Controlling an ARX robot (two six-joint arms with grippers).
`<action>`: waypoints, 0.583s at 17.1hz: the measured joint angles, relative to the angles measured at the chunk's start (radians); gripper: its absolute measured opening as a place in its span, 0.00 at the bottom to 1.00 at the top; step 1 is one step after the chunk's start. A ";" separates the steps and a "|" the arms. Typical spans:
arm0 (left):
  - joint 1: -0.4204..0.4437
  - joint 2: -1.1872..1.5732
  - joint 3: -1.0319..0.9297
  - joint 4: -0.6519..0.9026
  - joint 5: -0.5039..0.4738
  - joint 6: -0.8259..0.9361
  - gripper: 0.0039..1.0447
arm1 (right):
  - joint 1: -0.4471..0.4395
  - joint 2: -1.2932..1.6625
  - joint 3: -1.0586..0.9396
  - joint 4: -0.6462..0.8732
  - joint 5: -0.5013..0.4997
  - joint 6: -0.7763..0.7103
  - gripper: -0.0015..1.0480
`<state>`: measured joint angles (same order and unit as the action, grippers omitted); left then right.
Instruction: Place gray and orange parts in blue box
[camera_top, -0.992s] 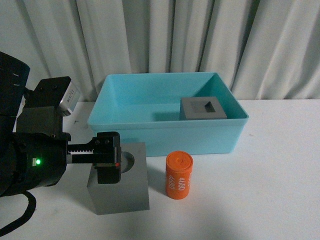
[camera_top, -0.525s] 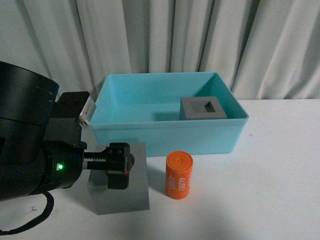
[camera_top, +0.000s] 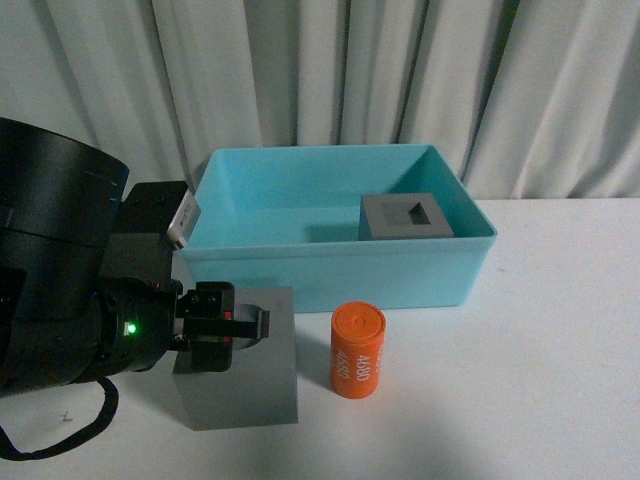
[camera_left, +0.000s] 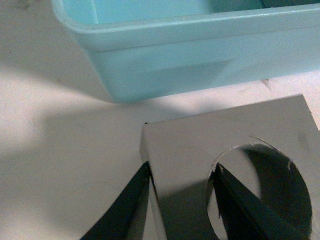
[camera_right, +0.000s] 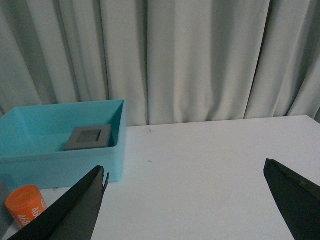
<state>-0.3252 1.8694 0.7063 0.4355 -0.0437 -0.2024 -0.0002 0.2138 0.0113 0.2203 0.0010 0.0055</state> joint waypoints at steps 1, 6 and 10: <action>0.005 -0.012 -0.008 -0.004 0.003 0.000 0.31 | 0.000 0.000 0.000 0.000 0.000 0.000 0.94; 0.056 -0.149 -0.077 -0.115 0.000 -0.010 0.21 | 0.000 0.000 0.000 0.000 0.000 0.000 0.94; 0.126 -0.334 -0.097 -0.231 0.003 -0.051 0.21 | 0.000 0.000 0.000 0.000 0.000 0.000 0.94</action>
<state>-0.1993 1.5352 0.6098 0.2043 -0.0406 -0.2539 -0.0002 0.2138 0.0113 0.2203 0.0010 0.0055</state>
